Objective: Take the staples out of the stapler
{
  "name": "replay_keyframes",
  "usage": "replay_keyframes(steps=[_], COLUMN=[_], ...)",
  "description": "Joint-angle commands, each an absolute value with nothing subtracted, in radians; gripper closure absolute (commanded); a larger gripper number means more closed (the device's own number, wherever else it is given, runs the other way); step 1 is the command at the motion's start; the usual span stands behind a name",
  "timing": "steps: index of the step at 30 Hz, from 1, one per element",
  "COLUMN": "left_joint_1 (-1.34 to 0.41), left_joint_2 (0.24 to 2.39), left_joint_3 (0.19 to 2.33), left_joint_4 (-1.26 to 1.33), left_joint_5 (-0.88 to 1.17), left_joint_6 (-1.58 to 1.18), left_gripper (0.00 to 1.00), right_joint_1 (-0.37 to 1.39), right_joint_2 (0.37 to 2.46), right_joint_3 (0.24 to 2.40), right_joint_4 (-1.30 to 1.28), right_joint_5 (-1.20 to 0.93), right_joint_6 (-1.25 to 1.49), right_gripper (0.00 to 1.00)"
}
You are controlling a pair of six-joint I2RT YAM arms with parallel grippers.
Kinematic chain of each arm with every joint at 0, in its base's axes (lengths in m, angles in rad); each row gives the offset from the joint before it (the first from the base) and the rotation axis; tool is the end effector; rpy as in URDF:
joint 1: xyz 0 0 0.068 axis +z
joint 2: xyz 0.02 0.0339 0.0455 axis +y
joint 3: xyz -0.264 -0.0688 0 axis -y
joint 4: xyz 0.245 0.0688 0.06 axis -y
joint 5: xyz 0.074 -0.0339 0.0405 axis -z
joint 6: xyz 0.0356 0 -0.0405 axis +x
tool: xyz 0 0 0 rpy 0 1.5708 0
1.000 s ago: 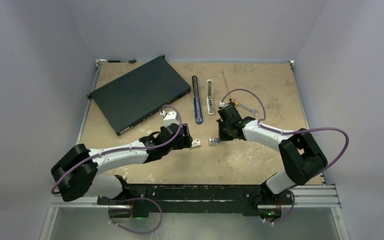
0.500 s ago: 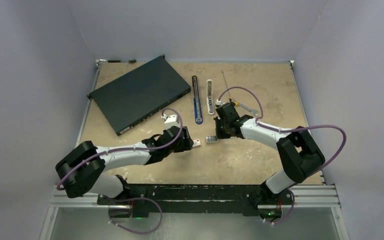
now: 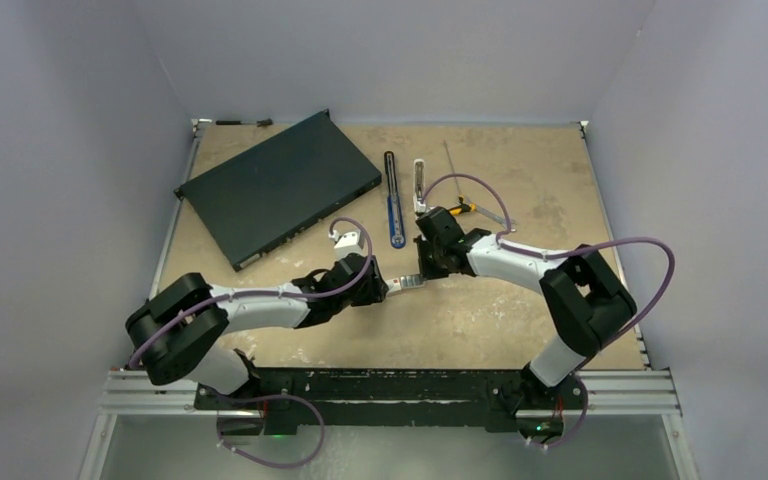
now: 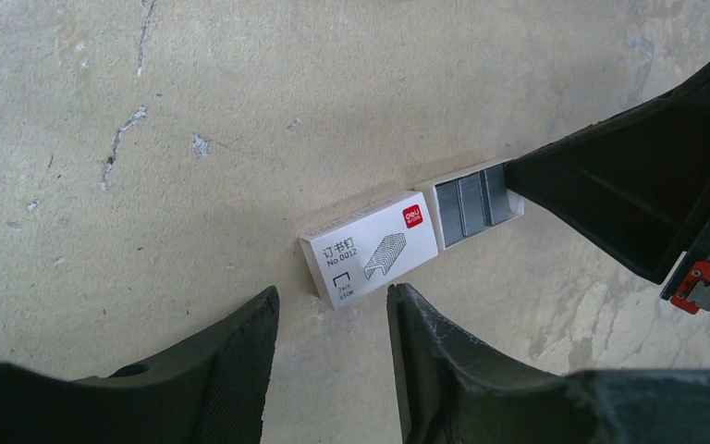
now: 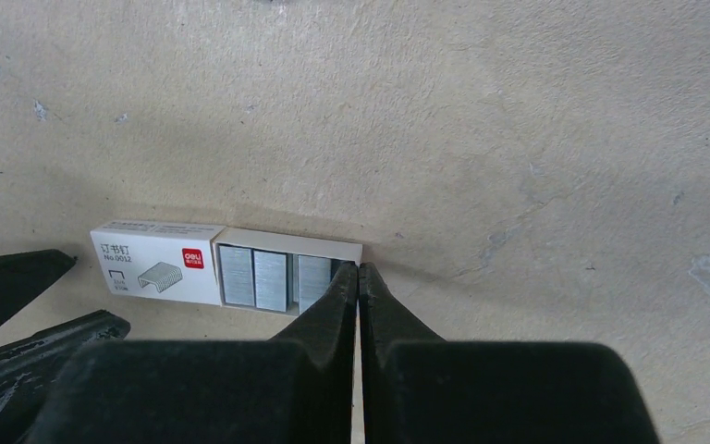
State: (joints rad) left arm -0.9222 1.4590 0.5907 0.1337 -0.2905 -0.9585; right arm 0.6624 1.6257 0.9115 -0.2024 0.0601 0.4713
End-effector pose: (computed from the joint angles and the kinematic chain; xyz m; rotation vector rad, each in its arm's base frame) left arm 0.1742 -0.2129 0.1552 -0.1953 2.3462 -0.6406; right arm 0.2580 0.1985 0.1750 -0.2157 2.5209 0.3968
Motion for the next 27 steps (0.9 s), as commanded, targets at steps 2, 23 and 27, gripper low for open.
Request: replay_keyframes(steps=[2, 23, 27], left_joint_1=[-0.92, -0.92, -0.92], left_joint_2=[1.476, 1.529, 1.537], left_joint_3=[0.58, 0.581, 0.579], left_joint_4=[0.19, 0.236, 0.242], left_joint_5=[-0.285, -0.265, -0.259], left_joint_6=[-0.956, -0.955, -0.956], left_gripper=[0.55, 0.63, 0.64], right_joint_1=[0.674, 0.723, 0.729], right_joint_2=[1.633, 1.644, 1.644], right_joint_3=[0.953, 0.969, 0.967], right_joint_4=[-0.207, -0.247, -0.259], right_joint_5=[0.072, 0.084, 0.099], right_joint_6=[0.481, 0.501, 0.525], right_gripper=[1.0, 1.0, 1.0])
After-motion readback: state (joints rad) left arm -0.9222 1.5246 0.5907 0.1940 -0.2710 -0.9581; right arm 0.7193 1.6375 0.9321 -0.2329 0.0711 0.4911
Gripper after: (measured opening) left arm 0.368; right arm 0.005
